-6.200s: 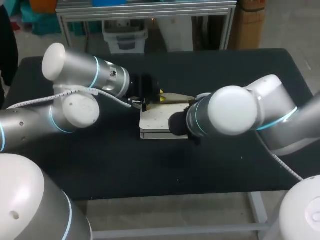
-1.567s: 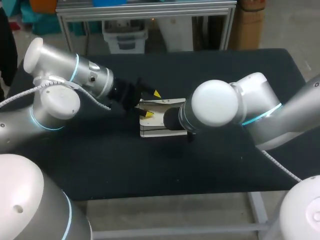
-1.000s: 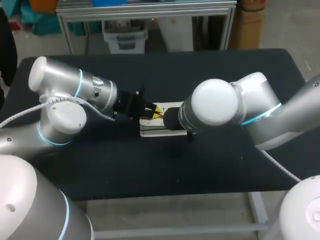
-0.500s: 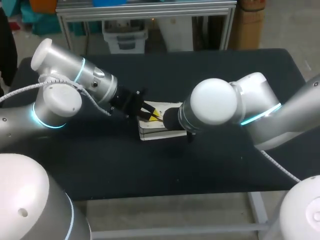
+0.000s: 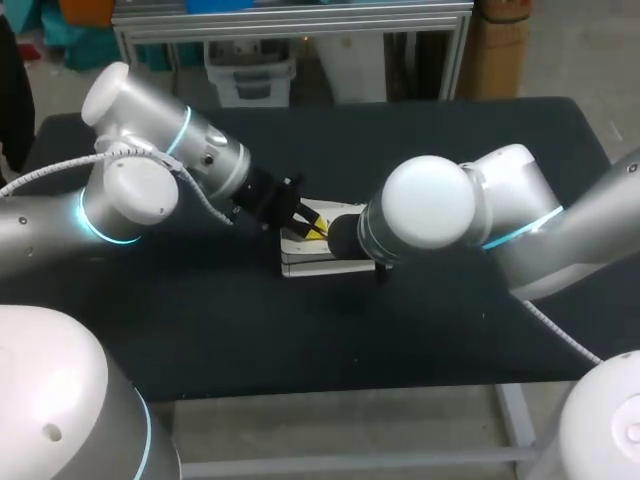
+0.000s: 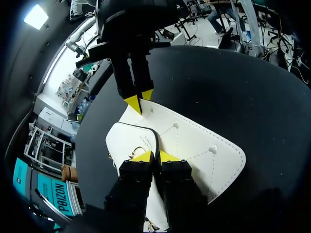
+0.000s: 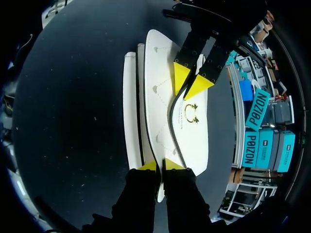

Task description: Pick up the bag, open it, inspect its contents, close it, and place it on the opposite side

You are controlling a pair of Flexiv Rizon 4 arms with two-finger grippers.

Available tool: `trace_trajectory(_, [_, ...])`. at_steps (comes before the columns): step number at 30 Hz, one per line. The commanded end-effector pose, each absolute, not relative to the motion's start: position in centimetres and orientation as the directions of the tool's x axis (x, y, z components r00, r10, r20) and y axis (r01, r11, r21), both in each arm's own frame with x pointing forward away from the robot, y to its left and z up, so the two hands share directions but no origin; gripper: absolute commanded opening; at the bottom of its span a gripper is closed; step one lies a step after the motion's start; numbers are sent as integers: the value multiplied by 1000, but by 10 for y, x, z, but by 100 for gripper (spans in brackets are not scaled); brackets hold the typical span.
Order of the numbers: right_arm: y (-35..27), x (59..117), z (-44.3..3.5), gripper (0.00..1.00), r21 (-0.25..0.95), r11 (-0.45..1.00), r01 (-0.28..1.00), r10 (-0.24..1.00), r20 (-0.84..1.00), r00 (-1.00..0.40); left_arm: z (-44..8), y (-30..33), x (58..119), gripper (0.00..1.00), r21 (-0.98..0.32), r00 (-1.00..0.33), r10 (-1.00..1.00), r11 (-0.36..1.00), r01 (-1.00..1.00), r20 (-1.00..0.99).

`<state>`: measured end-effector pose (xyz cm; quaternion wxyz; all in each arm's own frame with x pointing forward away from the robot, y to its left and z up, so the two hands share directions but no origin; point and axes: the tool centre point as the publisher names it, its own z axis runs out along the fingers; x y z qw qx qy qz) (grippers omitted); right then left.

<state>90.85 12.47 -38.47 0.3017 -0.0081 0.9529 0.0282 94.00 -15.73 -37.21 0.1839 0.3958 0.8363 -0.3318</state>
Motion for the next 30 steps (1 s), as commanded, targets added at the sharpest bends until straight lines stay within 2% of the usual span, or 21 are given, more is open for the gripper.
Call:
trace_trajectory(1, [126, 910, -387, 0, 45, 999, -31, 1, -576, -818, -373, -150, 939, 65, -414, -627, 504, 477, 775, -594])
trace_trajectory(2, [126, 910, -387, 0, 45, 999, -31, 0, -576, -817, -370, -148, 940, 94, -419, -628, 491, 475, 774, -603])
trace_trajectory(3, [126, 910, -387, 0, 44, 999, -31, 0, -576, -817, -368, -147, 940, 100, -422, -629, 477, 476, 772, -614])
trace_trajectory(14, [127, 910, -386, 0, 44, 999, -32, 0, -577, -817, -336, -137, 946, 100, -507, -651, 323, 428, 748, -687])
trace_trajectory(15, [126, 910, -386, 4, 45, 998, -32, 0, -577, -817, -334, -137, 946, 100, -519, -658, 310, 425, 742, -687])
trace_trajectory(16, [126, 909, -386, 15, 45, 998, -32, 0, -576, -817, -332, -137, 946, 100, -525, -659, 305, 417, 742, -688])
trace_trajectory(17, [126, 909, -386, 32, 46, 998, -32, 0, -576, -817, -330, -136, 945, 100, -531, -663, 295, 417, 737, -688])
trace_trajectory(19, [126, 909, -386, 49, 48, 998, -32, 2, -576, -818, -328, -136, 945, 100, -536, -667, 289, 418, 733, -687])
trace_trajectory(20, [126, 909, -386, 67, 50, 998, -33, 2, -576, -817, -328, -136, 944, 100, -547, -673, 279, 414, 728, -685])
trace_trajectory(21, [126, 909, -386, 98, 51, 998, -33, 3, -576, -817, -327, -136, 945, 100, -551, -676, 276, 412, 726, -684])
trace_trajectory(22, [125, 909, -385, 100, 53, 998, -33, 4, -577, -817, -327, -135, 944, 100, -555, -678, 273, 411, 723, -682])
trace_trajectory(30, [127, 906, -374, 100, 73, 996, -47, 5, -591, -807, -322, -135, 946, 100, -584, -706, 229, 424, 692, -670])
